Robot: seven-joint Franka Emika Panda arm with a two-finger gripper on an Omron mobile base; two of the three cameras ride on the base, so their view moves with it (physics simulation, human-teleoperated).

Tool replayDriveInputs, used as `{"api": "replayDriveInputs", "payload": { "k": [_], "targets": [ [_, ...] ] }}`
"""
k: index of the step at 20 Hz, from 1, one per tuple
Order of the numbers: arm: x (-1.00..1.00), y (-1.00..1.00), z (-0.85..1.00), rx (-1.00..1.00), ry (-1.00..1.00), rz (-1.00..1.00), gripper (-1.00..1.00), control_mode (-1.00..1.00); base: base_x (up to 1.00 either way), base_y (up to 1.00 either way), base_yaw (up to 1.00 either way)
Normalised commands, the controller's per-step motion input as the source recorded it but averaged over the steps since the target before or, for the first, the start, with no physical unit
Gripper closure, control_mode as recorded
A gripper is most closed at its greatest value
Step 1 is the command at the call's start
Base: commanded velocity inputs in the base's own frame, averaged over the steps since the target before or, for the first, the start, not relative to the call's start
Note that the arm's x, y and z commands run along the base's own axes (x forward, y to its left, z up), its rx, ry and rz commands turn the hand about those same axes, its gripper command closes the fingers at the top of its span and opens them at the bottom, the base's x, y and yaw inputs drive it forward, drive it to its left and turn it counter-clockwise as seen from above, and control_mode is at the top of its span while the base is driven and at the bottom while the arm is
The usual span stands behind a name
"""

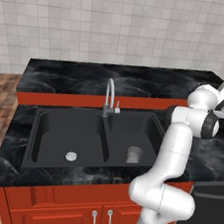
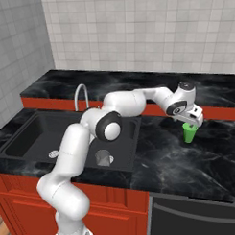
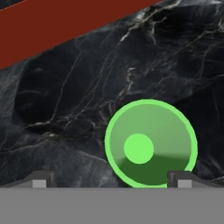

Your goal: Move any existing items from the left basin to the right basin for drying. Then move the cup from the counter to the left basin of the sink for washing.

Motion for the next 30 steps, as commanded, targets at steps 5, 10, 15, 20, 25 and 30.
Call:
{"api": "replayDriveInputs", "payload": {
  "k": [5, 10, 15, 20, 25, 30],
  "targets": [
    [0.03, 0.00, -0.03, 0.00, 0.00, 0.00, -1.00, -1.00, 0.00, 0.00, 0.00],
    [0.08, 0.00, 0.00, 0.00, 0.00, 0.01, -1.00, -1.00, 0.00, 0.00, 0.00],
    [0.08, 0.00, -0.02, 0.00, 0.00, 0.02, -1.00, -1.00, 0.00, 0.00, 0.00],
    [0.05, -0.01, -0.04, 0.00, 0.00, 0.02, -1.00, -1.00, 0.00, 0.00, 0.00],
    [0.01, -0.04, -0.07, 0.00, 0.00, 0.01, -1.00, -1.00, 0.00, 0.00, 0.00],
    [0.03, -0.03, -0.06, 0.00, 0.00, 0.01, -1.00, -1.00, 0.00, 0.00, 0.00]
  ]
}}
